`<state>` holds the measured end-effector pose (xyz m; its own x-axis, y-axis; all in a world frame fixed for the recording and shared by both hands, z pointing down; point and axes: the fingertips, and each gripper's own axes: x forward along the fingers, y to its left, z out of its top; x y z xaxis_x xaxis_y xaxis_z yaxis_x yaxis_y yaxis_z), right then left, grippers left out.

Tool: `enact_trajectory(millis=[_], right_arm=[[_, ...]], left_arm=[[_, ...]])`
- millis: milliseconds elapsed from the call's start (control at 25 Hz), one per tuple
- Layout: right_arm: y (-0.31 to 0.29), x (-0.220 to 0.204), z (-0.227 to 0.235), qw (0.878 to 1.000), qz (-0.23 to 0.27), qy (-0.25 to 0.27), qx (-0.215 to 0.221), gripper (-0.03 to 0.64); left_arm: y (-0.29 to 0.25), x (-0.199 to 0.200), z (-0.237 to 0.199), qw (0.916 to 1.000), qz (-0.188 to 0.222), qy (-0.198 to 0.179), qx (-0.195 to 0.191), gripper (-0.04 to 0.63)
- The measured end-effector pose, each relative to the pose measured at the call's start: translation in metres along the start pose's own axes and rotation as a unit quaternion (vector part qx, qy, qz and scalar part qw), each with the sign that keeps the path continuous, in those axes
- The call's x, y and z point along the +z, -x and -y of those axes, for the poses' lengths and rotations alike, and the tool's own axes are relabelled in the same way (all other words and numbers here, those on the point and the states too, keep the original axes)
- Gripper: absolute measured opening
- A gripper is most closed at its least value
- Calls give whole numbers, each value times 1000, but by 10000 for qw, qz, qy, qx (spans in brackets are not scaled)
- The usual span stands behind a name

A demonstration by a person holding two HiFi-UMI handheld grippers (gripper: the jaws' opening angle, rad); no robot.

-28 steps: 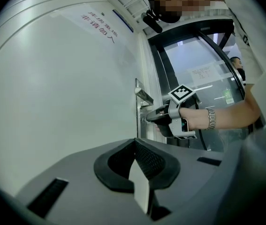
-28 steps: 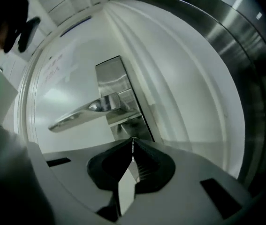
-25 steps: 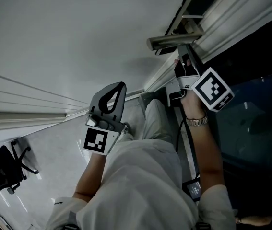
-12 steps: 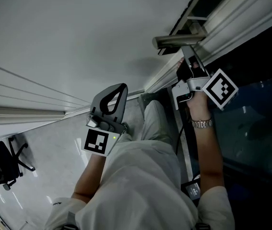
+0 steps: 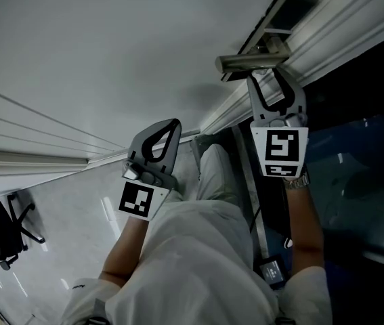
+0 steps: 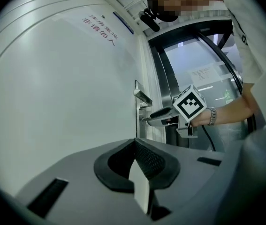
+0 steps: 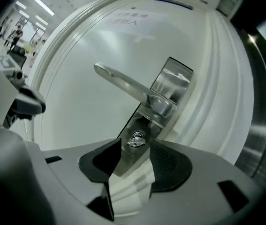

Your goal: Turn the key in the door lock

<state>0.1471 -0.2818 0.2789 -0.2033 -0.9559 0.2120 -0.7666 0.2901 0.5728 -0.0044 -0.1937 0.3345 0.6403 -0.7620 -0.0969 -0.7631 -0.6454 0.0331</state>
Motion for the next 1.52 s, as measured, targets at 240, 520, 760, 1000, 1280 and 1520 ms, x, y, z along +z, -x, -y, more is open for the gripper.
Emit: enact_trajectory(millis=[240, 520, 760, 1000, 1280, 1520], right_arm=[[-6, -4, 0, 9704, -318, 2330, -545, 164], [-13, -3, -3, 9150, -350, 3940, -788, 163], [-17, -9, -3, 9035, -359, 4159, -969, 92], [-17, -8, -3, 9266, -327, 3602, -1031, 86], [-18, -6, -3, 9516, -404, 2944, -781, 83], [-19, -7, 2, 9712, -336, 2243, -732, 55]], left_arm=[[2, -3, -4, 10000, -30, 61, 23, 3], [3, -2, -4, 9999, -44, 57, 85, 3], [6, -6, -6, 9999, -94, 75, 105, 3], [6, -8, -6, 9999, -90, 79, 88, 3], [5, -6, -4, 9999, -26, 113, 39, 3], [4, -8, -4, 9999, -30, 128, 24, 3]])
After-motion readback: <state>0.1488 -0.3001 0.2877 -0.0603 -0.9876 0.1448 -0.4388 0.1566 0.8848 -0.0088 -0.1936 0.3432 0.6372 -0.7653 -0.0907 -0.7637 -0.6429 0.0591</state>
